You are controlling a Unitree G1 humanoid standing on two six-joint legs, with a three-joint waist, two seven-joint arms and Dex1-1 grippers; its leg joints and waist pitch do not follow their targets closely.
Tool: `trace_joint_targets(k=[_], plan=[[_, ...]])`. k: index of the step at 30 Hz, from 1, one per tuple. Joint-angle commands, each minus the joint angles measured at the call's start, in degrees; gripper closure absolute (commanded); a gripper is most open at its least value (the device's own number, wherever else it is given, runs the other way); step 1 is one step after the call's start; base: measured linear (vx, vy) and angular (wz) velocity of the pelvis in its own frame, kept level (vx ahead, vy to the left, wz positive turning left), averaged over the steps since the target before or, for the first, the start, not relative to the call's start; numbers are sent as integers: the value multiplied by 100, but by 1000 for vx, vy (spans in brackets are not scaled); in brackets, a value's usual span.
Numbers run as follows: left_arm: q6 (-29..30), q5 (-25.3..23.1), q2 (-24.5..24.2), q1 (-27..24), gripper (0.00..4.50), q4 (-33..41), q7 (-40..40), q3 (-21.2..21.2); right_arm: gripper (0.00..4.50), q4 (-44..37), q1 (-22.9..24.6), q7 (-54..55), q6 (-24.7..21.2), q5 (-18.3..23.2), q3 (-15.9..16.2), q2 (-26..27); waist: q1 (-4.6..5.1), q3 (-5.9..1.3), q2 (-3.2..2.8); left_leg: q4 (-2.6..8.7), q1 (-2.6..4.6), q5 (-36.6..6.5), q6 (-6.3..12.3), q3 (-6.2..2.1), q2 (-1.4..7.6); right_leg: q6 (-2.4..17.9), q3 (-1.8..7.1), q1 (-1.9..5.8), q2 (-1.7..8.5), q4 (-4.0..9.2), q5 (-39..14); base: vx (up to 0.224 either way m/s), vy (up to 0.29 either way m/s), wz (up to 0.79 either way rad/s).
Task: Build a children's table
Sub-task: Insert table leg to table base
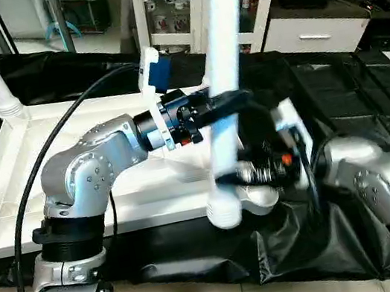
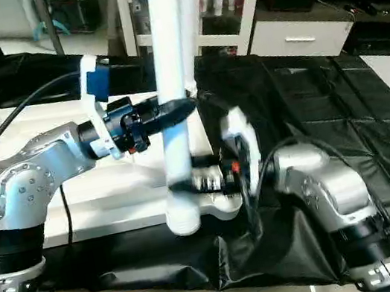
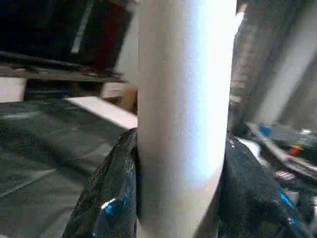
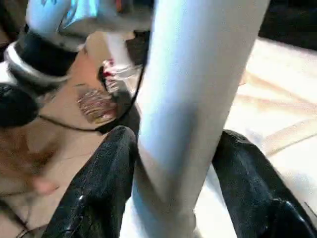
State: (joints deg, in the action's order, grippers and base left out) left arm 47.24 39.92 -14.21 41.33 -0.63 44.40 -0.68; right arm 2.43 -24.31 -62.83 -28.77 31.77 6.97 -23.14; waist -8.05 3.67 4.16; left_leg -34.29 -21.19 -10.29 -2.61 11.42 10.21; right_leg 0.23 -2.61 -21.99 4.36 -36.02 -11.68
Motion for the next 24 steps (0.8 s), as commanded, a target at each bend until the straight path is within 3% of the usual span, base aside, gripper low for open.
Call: trace_joint_targets(k=[1,10,16,17,21,22,24], plan=[[-193,-353,132,201,272,-69,-529,3,158,56,-67,390,187,-98,-141,246,31,-409,-76,404,131,-926,-228,-163,318,1167,236,201,414,387,-585,0,0,0],[-487,-919,412,330,273,-345,-1616,118,94,660,-305,1765,461,-1021,131,767,55,-413,-73,418,132,-904,-338,-165,299,1032,233,200,398,390,-571,0,0,0],[-501,-971,520,354,273,-325,-1812,163,94,839,-382,2043,484,-1118,76,974,55,-414,-82,421,128,-908,-331,-163,299,1027,234,203,397,382,-420,0,0,0],[-501,-971,528,355,273,-324,-1816,160,122,841,-389,2016,488,-1087,79,994,56,-414,-82,421,133,-921,-323,-162,300,1024,235,200,396,382,-411,0,0,0],[-483,-964,540,360,273,-308,-1808,137,135,865,-416,1924,521,-1062,75,1042,61,-407,-86,428,127,-985,-319,-163,301,1026,238,199,401,390,-464,0,0,0],[-479,-963,540,360,273,-306,-1805,136,164,866,-417,1924,523,-1064,75,1043,60,-407,-87,430,132,-998,-321,-163,303,1023,238,197,401,394,-491,0,0,0],[-462,-969,545,362,273,-293,-1797,140,172,872,-426,1892,531,-1053,71,1039,61,-406,-87,431,131,-1017,-333,-164,303,1017,239,196,399,396,-523,0,0,0]])
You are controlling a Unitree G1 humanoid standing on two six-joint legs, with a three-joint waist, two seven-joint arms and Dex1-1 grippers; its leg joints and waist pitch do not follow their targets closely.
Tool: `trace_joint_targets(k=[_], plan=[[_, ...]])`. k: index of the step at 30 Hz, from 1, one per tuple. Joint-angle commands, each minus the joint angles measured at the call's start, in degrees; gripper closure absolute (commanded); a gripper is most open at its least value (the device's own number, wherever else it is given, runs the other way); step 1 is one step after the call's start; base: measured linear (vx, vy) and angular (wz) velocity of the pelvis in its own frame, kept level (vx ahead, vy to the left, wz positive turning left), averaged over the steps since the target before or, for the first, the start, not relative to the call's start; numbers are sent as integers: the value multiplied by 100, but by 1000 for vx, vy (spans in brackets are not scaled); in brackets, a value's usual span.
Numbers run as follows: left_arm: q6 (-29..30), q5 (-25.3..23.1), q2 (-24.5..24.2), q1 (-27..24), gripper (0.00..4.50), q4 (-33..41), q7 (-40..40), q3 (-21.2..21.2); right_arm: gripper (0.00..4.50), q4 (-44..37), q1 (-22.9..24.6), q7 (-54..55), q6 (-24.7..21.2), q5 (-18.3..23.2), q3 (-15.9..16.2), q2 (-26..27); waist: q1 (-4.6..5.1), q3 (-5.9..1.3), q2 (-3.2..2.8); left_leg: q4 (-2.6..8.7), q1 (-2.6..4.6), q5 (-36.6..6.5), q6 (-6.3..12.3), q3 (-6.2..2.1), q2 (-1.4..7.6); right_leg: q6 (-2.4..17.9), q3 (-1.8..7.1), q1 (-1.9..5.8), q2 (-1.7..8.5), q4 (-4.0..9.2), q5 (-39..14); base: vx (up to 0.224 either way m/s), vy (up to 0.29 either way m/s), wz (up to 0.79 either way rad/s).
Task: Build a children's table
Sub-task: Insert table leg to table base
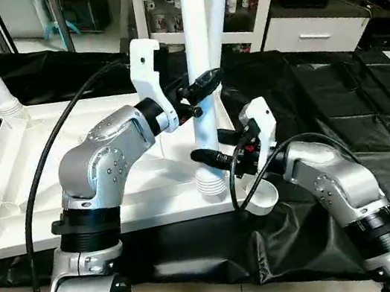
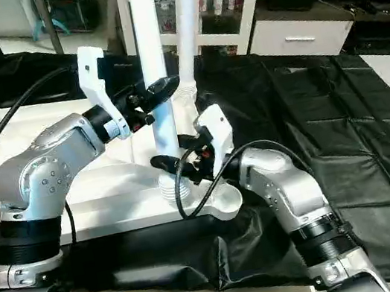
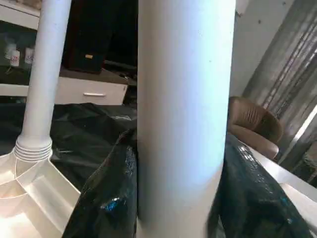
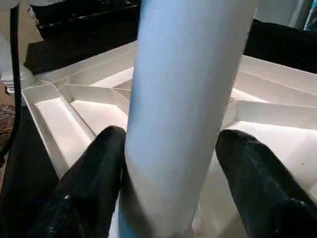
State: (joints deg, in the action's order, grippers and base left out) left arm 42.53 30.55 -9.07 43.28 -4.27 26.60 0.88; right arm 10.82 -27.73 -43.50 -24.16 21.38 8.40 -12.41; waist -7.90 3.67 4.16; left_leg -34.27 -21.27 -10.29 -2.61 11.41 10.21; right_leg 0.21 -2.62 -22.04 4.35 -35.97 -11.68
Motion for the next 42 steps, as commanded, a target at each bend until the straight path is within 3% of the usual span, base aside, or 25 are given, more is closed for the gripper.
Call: trace_joint_targets(k=[1,11,18,22,23,30,36,38,42], plan=[[7,-33,32,167,273,70,-18,-15,176,33,-84,-44,70,-12,-72,-34,46,-408,-88,428,141,-1018,-334,-164,304,1019,240,202,403,391,-520,0,0,0],[58,-1,26,181,273,86,-2,-2,251,14,-86,-266,74,82,-129,-91,47,-402,-91,436,140,-1048,-331,-165,307,1029,240,198,403,396,-520,0,0,0],[53,32,-57,167,273,125,137,-5,259,-83,-56,-534,35,204,-143,-185,40,-402,-94,436,145,-1039,-315,-166,310,1037,239,199,403,394,-519,0,0,0],[62,157,-238,30,273,393,673,-226,262,-159,-46,-734,31,277,-136,-248,43,-398,-94,441,141,-1062,-312,-167,311,1028,241,198,409,402,-599,0,0,0],[263,459,-300,-46,217,523,973,-184,264,-210,-45,-876,29,340,-155,-295,48,-397,-99,438,143,-1029,-312,-162,311,1048,239,193,400,391,-540,0,0,0],[337,1001,-542,-196,157,735,1867,-122,266,-378,-28,-1352,-59,570,-198,-516,40,-380,-100,447,150,-1174,-292,-155,306,1104,238,184,398,406,-750,0,0,0],[437,1018,-625,-109,193,608,2010,-140,266,-411,-4,-1400,-66,573,-214,-526,52,-385,-114,455,155,-1194,-348,-159,312,1069,241,174,397,406,-785,0,0,0],[435,999,-611,-77,230,525,1978,-131,266,-444,30,-1435,-59,562,-191,-529,50,-391,-113,447,150,-1110,-341,-156,309,1093,243,181,398,394,-657,0,0,0],[422,1008,-611,-60,240,469,2011,-127,266,-465,51,-1466,-44,534,-170,-544,49,-392,-103,443,143,-1077,-312,-154,304,1101,242,193,402,396,-640,0,0,0]])
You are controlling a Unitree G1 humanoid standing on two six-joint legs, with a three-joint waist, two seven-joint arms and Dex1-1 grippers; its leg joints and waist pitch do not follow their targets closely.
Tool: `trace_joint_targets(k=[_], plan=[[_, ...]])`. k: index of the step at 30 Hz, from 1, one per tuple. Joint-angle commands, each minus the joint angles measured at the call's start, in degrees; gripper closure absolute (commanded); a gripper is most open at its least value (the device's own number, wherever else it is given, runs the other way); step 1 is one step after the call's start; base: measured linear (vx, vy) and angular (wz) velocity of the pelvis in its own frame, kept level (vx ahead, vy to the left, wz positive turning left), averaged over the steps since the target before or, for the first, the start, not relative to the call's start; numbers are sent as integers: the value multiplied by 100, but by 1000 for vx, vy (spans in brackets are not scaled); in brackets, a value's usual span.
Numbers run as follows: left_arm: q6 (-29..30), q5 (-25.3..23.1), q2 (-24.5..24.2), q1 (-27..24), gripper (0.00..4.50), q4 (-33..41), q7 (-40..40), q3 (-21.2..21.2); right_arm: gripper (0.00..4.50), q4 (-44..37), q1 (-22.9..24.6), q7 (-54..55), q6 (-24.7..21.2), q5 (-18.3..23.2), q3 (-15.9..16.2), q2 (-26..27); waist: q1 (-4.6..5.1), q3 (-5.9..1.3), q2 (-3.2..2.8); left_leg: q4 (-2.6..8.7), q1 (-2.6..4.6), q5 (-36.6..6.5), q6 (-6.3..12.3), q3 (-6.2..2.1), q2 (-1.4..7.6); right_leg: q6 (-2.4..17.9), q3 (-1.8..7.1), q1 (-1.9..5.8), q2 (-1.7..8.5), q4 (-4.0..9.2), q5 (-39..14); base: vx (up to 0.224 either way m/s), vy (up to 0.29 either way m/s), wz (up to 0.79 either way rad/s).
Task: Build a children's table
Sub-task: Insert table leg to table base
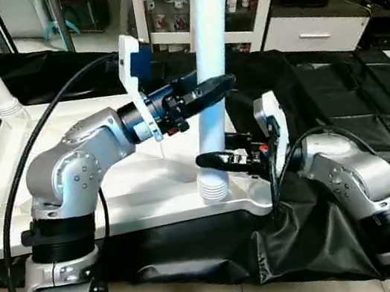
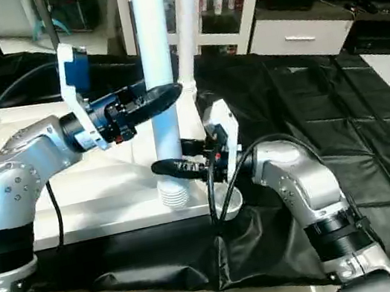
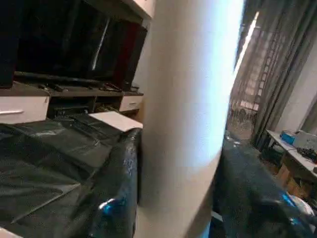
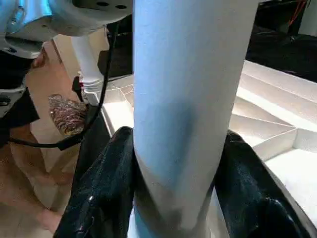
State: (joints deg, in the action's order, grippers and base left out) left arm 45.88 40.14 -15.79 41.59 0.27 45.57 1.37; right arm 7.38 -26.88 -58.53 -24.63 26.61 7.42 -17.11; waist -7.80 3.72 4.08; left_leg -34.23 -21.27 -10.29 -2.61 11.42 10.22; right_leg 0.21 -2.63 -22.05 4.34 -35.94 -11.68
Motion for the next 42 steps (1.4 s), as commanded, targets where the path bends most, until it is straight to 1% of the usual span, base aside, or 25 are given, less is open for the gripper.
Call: trace_joint_targets(k=[1,4,5,6,7,8,9,12,14,15,17,18,21,22,23,27,31,37,39,41,42], plan=[[88,54,58,109,255,14,116,-177,266,-122,-32,28,4,9,-70,-78,40,-398,-97,440,148,-1086,-316,-154,306,1107,243,190,401,393,-654,0,0,0],[117,79,20,111,264,27,150,-184,267,-121,-34,-10,47,-51,-34,-117,44,-393,-100,444,149,-1145,-329,-158,309,1109,240,187,401,396,-709,0,0,0],[123,82,9,110,267,36,163,-187,267,-124,-33,-15,58,-71,-24,-131,47,-393,-88,442,153,-1134,-323,-154,312,1114,243,184,402,397,-710,0,0,0],[134,108,-20,105,268,70,209,-176,267,-107,-51,-12,86,-153,12,-183,42,-395,-97,441,155,-1119,-325,-157,311,1110,242,184,401,393,-710,0,0,0],[137,116,-25,105,268,75,220,-170,211,-101,-57,-29,70,-149,14,-192,44,-389,-96,443,155,-1122,-330,-155,311,1105,243,184,400,398,-730,0,0,0],[140,120,-30,107,268,76,225,-163,211,-100,-68,-61,48,-150,28,-214,44,-390,-94,443,151,-1135,-329,-154,309,1100,244,187,403,401,-754,0,0,0],[121,120,-35,103,268,83,254,-162,197,-100,-78,-113,38,-166,54,-252,44,-390,-81,442,149,-1129,-323,-153,309,1096,245,189,402,402,-757,0,0,0],[106,151,-41,87,269,113,316,-157,184,-97,-112,-268,-40,-159,115,-336,34,-392,-88,435,154,-1081,-298,-150,311,1104,247,186,402,395,-707,0,0,0],[101,179,-62,56,270,172,399,-186,152,-109,-126,-390,-114,-145,174,-388,36,-385,-77,440,145,-1099,-278,-153,311,1110,245,190,405,401,-762,0,0,0],[101,197,-71,33,271,217,449,-209,147,-117,-132,-470,-155,-151,232,-433,33,-389,-77,434,147,-1097,-279,-152,309,1110,245,193,407,402,-794,0,0,0],[105,216,-74,15,271,259,490,-228,124,-111,-141,-546,-200,-162,308,-485,33,-389,-78,435,147,-1075,-277,-152,314,1130,247,191,406,398,-747,0,0,0],[110,226,-68,14,271,276,493,-226,113,-87,-148,-560,-198,-189,349,-499,37,-390,-61,432,140,-1065,-269,-149,314,1139,246,195,407,396,-733,0,0,0],[118,243,-63,33,271,286,526,-209,103,-41,-177,-608,-190,-249,436,-528,35,-387,-68,429,145,-1092,-276,-150,314,1142,248,193,415,402,-800,0,0,0],[117,249,-69,38,271,288,549,-210,81,-24,-195,-605,-194,-254,440,-520,36,-387,-67,433,145,-1087,-277,-151,313,1129,246,188,410,402,-834,0,0,0],[115,253,-84,37,271,291,567,-223,74,-16,-210,-612,-193,-257,446,-517,36,-391,-70,429,146,-1064,-274,-152,313,1132,247,188,410,396,-806,0,0,0],[108,227,-125,5,271,327,651,-284,71,-15,-268,-711,-271,-214,452,-524,41,-392,-75,430,154,-1074,-272,-151,314,1145,243,185,401,388,-752,0,0,0],[112,192,-156,-24,271,351,683,-367,71,-32,-311,-742,-291,-185,441,-520,32,-396,-70,423,144,-976,-254,-146,313,1171,246,193,402,372,-616,0,0,0],[94,162,-179,-24,271,338,711,-407,71,-57,-321,-834,-337,-176,481,-547,34,-393,-70,426,152,-1085,-287,-149,314,1145,246,191,407,389,-775,0,0,0],[103,168,-183,-22,271,351,717,-409,104,-78,-307,-888,-372,-184,499,-569,32,-398,-73,423,149,-1014,-275,-149,314,1153,245,193,404,378,-690,0,0,0],[96,167,-194,-18,271,354,723,-424,110,-78,-296,-903,-377,-184,500,-573,33,-400,-67,419,150,-979,-262,-146,309,1170,243,195,397,371,-626,0,0,0],[96,167,-194,-18,271,354,723,-424,124,-78,-296,-903,-377,-184,500,-573,31,-401,-67,415,143,-970,-249,-146,309,1175,245,200,404,371,-617,0,0,0]])
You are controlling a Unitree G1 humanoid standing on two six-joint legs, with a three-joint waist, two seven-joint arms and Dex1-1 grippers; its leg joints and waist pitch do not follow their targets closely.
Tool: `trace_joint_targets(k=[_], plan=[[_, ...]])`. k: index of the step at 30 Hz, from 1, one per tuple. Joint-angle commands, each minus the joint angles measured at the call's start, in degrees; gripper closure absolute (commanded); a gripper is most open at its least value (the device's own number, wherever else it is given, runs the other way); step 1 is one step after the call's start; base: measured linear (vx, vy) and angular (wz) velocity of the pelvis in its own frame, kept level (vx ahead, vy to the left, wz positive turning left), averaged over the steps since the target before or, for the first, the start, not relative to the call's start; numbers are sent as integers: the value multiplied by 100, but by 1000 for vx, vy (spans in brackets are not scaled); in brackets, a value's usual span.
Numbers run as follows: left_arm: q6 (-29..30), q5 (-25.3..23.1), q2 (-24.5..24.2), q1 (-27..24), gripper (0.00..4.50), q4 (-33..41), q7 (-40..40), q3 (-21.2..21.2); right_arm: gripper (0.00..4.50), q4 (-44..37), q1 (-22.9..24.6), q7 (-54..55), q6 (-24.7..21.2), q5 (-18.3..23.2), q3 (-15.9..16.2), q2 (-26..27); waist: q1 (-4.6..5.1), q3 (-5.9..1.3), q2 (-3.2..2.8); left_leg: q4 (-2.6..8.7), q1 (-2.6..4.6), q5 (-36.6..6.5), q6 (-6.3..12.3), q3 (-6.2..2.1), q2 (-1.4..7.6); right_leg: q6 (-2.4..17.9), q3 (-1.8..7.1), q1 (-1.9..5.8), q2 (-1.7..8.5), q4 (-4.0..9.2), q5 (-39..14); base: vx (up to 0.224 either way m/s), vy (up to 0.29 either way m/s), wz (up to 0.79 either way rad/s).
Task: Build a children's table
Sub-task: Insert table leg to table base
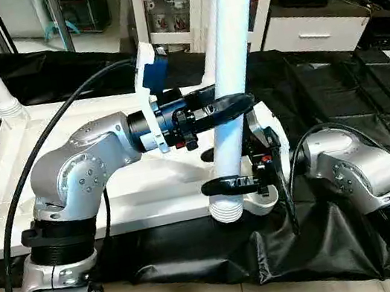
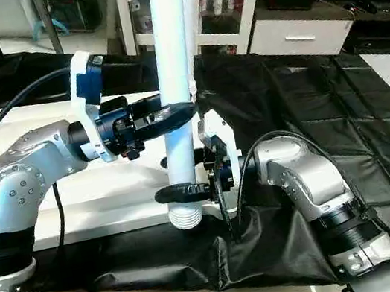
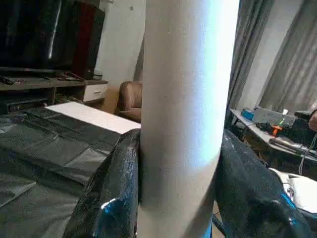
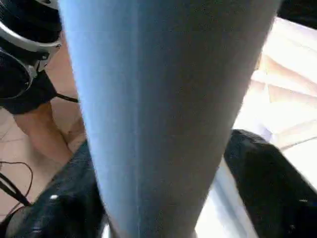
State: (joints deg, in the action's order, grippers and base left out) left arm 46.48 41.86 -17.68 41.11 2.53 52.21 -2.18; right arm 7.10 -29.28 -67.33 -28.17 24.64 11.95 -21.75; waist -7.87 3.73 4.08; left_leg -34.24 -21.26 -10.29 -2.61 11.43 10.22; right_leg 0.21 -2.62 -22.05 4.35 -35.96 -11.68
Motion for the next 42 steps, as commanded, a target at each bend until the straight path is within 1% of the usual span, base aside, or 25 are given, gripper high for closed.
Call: trace_joint_targets(k=[1,2,4,6,7,10,11,12,16,17,18,21,23,27,30,32,33,34,35,37,38,39,40,41,42], plan=[[41,-2,-16,31,271,137,73,-84,124,-58,-48,-39,-44,33,43,-106,37,-401,-69,418,146,-965,-249,-147,312,1177,244,198,406,374,-620,0,0,0],[40,-4,-23,33,271,140,84,-96,147,-60,-45,-48,-53,41,41,-104,38,-400,-68,416,144,-962,-249,-145,307,1179,244,199,402,376,-625,0,0,0],[40,-6,-30,35,271,143,93,-109,151,-62,-42,-63,-61,50,37,-99,37,-401,-72,417,146,-976,-250,-148,311,1183,242,199,403,374,-637,0,0,0],[28,-14,-37,35,271,135,100,-123,182,-63,-37,-99,-70,49,35,-98,37,-403,-74,416,155,-981,-263,-147,314,1189,240,193,402,372,-629,0,0,0],[28,-12,-41,36,271,136,99,-126,188,-71,-33,-113,-78,50,36,-103,36,-402,-96,417,153,-982,-268,-150,312,1195,241,192,401,367,-613,0,0,0],[15,-49,-88,36,271,144,138,-172,198,-106,-8,-142,-101,53,38,-116,35,-406,-82,414,151,-976,-263,-148,309,1201,240,199,400,366,-565,0,0,0],[-5,-81,-113,32,271,146,156,-199,227,-112,2,-149,-98,41,38,-115,37,-407,-84,415,154,-958,-260,-148,310,1204,239,195,397,362,-544,0,0,0],[-5,-81,-113,32,271,146,156,-199,227,-112,2,-149,-98,41,38,-115,38,-407,-84,414,155,-950,-256,-146,309,1204,239,194,394,362,-536,0,0,0],[-26,-177,-190,7,271,111,127,-239,262,-111,4,-123,-64,37,26,-93,39,-405,-102,417,156,-1013,-289,-149,307,1204,238,195,396,367,-582,0,0,0],[4,-162,-198,4,216,105,129,-236,263,-111,3,-120,-61,37,26,-92,38,-408,-99,417,159,-1016,-295,-148,310,1208,238,197,400,365,-576,0,0,0],[119,-65,-247,-21,203,150,167,-205,264,-113,1,-104,-49,34,13,-78,39,-409,-102,416,156,-1008,-305,-149,308,1218,238,198,398,356,-544,0,0,0],[172,33,-292,-38,200,196,217,-157,265,-107,-5,-87,-36,29,-12,-60,42,-406,-99,419,158,-1030,-316,-149,307,1225,237,196,396,358,-554,0,0,0],[190,57,-298,-38,169,202,243,-138,265,-104,-8,-87,-35,28,-15,-59,42,-409,-102,415,159,-1009,-314,-147,306,1237,237,195,394,354,-520,0,0,0],[107,10,-208,22,144,89,64,-2,265,-83,-20,-83,-22,27,-19,-59,37,-409,-102,415,151,-1002,-317,-148,305,1259,236,204,395,351,-470,0,0,0],[-59,-43,-170,83,121,-5,-56,117,265,-47,-40,-59,16,18,-39,-52,35,-411,-101,413,153,-1032,-315,-153,307,1221,240,206,402,361,-529,0,0,0],[11,150,-216,183,110,-164,-97,439,265,138,-139,169,225,-92,-184,-19,39,-418,-103,406,153,-955,-319,-149,298,1235,235,202,394,345,-450,0,0,0],[11,154,-236,184,101,-171,-91,456,265,167,-154,207,249,-109,-205,-14,43,-413,-103,405,153,-973,-330,-144,288,1244,234,192,390,350,-476,0,0,0],[-12,135,-367,174,92,-207,-53,534,265,333,-238,438,386,-205,-327,6,47,-413,-108,409,162,-1030,-359,-144,288,1245,232,191,390,356,-544,0,0,0],[-43,100,-446,157,85,-222,-29,561,265,424,-282,565,453,-254,-396,11,47,-413,-108,409,162,-1030,-359,-144,288,1245,232,191,390,356,-544,0,0,0],[-176,-91,-735,37,75,-250,88,586,266,667,-387,900,623,-383,-591,-24,73,-401,-100,425,166,-1095,-428,-148,282,1168,235,183,386,371,-772,0,0,0],[-405,-377,-946,-126,62,-227,185,452,266,760,-396,1049,699,-438,-690,-75,85,-410,-118,420,174,-1058,-440,-149,285,1151,233,181,382,357,-704,0,0,0],[-519,-527,-1038,-207,51,-211,224,360,266,784,-388,1097,724,-454,-726,-96,98,-406,-97,424,163,-988,-403,-149,290,1117,236,190,379,355,-638,0,0,0],[-592,-623,-1097,-259,43,-201,248,301,266,799,-383,1128,740,-463,-750,-110,92,-408,-108,424,172,-955,-383,-150,293,1089,237,183,376,363,-609,0,0,0],[-1114,-1135,-1270,-516,37,-171,337,-48,266,814,-311,1294,790,-506,-846,-162,103,-405,-62,429,159,-871,-335,-158,304,1036,238,197,380,373,-555,0,0,0],[-1335,-1338,-1297,-632,35,-158,362,-208,266,806,-264,1372,801,-513,-899,-178,97,-411,-69,430,162,-809,-304,-155,313,1000,243,196,394,356,-526,0,0,0]])
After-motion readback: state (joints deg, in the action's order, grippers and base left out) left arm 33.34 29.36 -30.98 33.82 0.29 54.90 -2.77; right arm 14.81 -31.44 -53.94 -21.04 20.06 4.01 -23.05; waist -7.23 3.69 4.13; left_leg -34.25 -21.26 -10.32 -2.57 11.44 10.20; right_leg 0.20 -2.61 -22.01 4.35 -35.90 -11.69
